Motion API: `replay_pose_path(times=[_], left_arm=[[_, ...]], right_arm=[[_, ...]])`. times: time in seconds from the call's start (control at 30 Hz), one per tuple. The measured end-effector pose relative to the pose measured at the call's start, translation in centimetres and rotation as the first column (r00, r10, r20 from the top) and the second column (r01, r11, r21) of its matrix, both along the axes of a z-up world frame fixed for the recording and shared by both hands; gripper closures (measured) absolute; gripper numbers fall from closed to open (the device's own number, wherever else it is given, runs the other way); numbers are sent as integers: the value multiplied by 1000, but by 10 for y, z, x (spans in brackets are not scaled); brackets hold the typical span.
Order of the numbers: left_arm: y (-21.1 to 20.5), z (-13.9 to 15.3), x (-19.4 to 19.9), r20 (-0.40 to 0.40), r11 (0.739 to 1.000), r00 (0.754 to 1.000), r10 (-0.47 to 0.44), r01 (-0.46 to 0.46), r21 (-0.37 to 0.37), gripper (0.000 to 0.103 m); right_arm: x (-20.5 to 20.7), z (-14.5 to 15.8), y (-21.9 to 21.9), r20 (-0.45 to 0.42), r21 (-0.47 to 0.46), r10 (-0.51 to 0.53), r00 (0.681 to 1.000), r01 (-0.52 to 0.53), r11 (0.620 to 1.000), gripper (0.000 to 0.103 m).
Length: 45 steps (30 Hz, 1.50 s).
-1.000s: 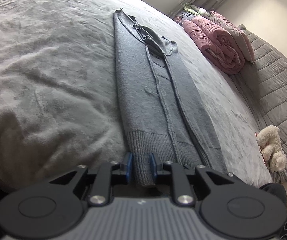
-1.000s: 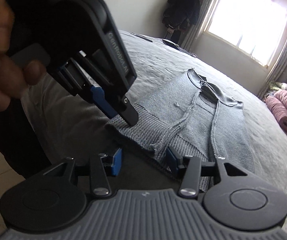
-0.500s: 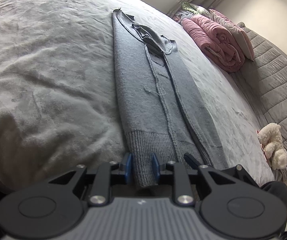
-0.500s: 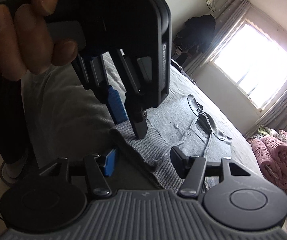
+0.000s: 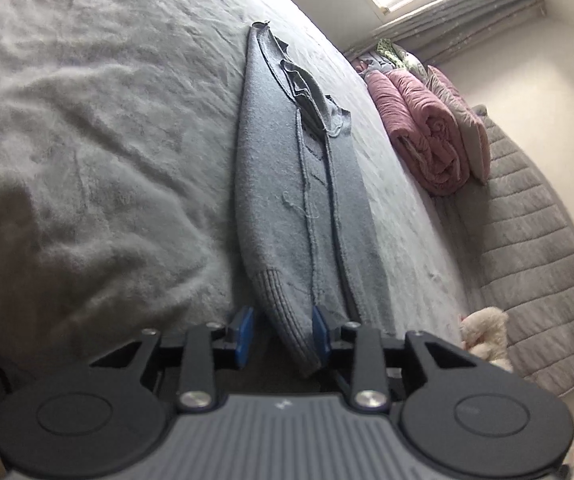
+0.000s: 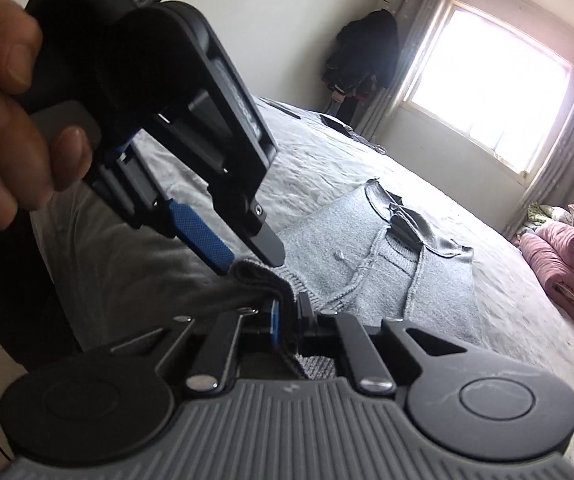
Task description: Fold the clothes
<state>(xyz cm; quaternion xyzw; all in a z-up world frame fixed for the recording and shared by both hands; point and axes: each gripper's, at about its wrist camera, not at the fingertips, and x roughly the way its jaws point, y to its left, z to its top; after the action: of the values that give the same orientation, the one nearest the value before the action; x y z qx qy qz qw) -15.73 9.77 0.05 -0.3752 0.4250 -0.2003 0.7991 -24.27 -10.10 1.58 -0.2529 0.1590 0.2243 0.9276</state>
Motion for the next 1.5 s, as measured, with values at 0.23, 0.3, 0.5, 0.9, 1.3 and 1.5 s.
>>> replay_pose_path(times=[0.23, 0.3, 0.5, 0.9, 1.3, 1.5], left_arm=[[-19, -5, 4, -16, 998, 999, -35, 34, -55, 64], [-26, -3, 5, -8, 999, 999, -34, 34, -17, 64], [-35, 5, 7, 57, 994, 997, -51, 45, 96, 94], [-28, 8, 4, 90, 982, 993, -73, 56, 181, 95], [-30, 7, 1, 93, 976, 993, -76, 56, 209, 95], [-33, 8, 0, 99, 971, 991, -87, 62, 231, 95]], right_arm=[[6, 7, -1, -30, 60, -25, 999, 27, 998, 96], [4, 8, -2, -37, 67, -25, 999, 28, 997, 96], [1, 7, -5, -72, 73, -18, 997, 23, 997, 95], [14, 49, -136, -312, 399, -286, 906, 398, 826, 65], [33, 4, -220, -727, 562, -119, 676, 685, 463, 63], [35, 1, -218, -738, 565, -97, 668, 690, 453, 63]])
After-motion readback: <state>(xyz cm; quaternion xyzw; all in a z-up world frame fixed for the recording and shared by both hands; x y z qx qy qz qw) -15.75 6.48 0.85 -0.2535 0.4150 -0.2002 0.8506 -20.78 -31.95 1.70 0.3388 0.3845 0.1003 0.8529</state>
